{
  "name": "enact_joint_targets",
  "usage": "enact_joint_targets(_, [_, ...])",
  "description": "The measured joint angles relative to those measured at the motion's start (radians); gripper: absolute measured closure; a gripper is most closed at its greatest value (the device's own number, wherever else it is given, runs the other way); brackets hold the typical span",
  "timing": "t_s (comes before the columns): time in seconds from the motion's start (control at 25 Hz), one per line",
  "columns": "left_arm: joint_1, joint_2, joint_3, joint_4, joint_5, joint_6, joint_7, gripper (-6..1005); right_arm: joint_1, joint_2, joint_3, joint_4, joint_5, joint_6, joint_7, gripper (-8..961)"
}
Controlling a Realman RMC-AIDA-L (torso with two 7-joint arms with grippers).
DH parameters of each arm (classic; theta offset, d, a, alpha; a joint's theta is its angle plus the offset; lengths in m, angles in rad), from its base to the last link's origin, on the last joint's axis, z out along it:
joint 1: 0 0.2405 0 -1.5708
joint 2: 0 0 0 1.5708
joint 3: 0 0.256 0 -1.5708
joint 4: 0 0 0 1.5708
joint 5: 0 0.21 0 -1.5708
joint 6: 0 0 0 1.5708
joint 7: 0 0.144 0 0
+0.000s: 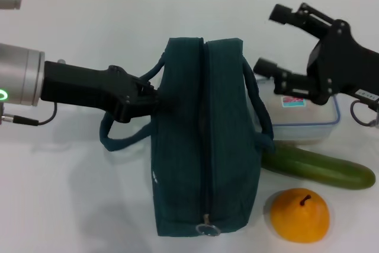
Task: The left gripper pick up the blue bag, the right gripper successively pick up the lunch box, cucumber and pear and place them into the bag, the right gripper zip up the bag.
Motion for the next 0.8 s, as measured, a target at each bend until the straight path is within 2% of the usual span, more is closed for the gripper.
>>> enact_joint_targets(0.12, [-0.009, 0.002, 0.0, 0.0, 0.006, -0.015, 0.014, 670, -0.02, 0.022, 0.035, 0.045, 0.042, 0.009, -0.007, 113])
enact_joint_targets(0.2, [-0.013, 0.003, -0.002, 0.0, 0.008, -0.02, 0.027, 762, -0.014, 0.023, 0.022, 0.121, 0.126, -0.008, -0.005, 113])
enact_joint_targets(0.32, [-0.017, 0.0, -0.015, 0.0, 0.009, -0.022, 0.067, 899, 0.012, 0.023, -0.039, 0.289, 0.363, -0.056, 0.022, 113])
enact_joint_targets(0.44, [-0.024, -0.008, -0.027, -0.001, 0.007, -0.035, 0.112, 954, 0.013, 0.023, -0.089, 0.347, 0.488, -0.061, 0.096, 114])
enact_joint_targets(0.52, [-0.024, -0.01, -0.028, -0.001, 0.004, -0.045, 0.13, 954, -0.001, 0.023, -0.14, 0.366, 0.583, -0.021, 0.253, 114])
enact_joint_targets(0.8, [-0.035, -0.018, -0.029, -0.01, 0.001, -0.048, 0.168, 954, -0.069, 0.023, -0.15, 0.377, 0.631, 0.089, 0.441, 115])
